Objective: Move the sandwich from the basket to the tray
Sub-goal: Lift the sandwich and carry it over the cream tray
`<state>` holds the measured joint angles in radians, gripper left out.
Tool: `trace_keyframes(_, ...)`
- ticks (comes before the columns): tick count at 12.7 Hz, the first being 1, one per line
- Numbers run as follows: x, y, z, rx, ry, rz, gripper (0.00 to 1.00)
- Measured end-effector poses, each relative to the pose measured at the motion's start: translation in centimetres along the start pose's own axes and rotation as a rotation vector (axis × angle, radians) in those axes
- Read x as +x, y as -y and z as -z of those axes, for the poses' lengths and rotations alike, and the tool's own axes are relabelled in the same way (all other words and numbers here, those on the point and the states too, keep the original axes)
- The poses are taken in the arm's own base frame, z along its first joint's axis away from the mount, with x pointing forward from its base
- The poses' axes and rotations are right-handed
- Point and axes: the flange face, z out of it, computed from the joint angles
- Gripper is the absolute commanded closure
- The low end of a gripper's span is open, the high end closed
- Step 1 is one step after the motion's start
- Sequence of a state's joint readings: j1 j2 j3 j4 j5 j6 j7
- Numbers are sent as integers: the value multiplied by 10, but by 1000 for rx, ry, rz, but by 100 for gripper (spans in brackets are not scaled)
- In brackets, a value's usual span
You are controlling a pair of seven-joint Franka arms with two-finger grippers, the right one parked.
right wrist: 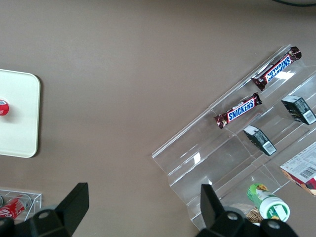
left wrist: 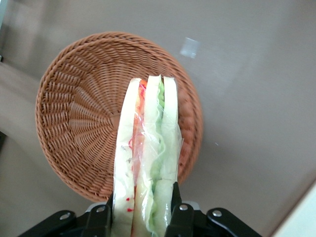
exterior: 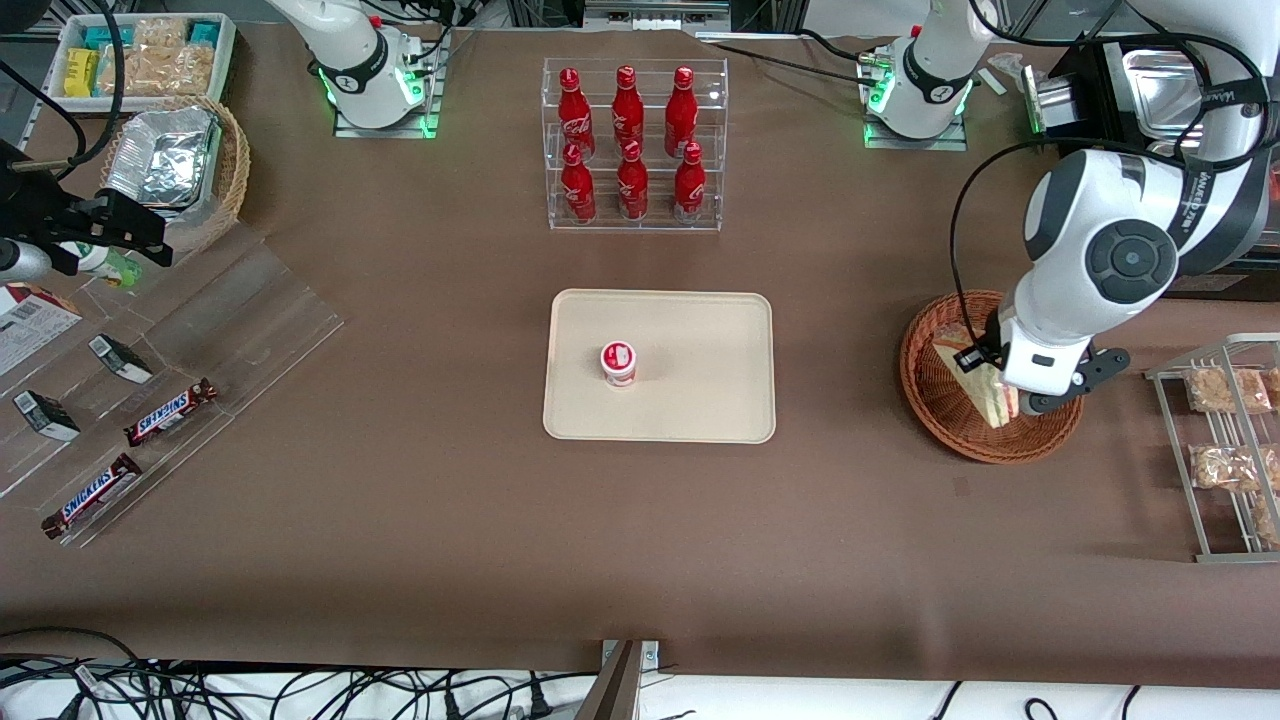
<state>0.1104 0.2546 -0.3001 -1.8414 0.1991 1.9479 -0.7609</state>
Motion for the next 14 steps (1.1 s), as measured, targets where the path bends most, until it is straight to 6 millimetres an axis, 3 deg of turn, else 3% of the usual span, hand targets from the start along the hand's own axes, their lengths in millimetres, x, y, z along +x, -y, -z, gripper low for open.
trace_keyframes(3, -35, -49, 22, -10, -31, -105, 60)
trace_keyframes(5, -68, -85, 28, -14, -44, -185, 59)
trace_keyframes(11, -154, -203, -3, -24, -15, -398, 57)
trace_keyframes(14, -192, -248, -23, -75, -33, -430, 57)
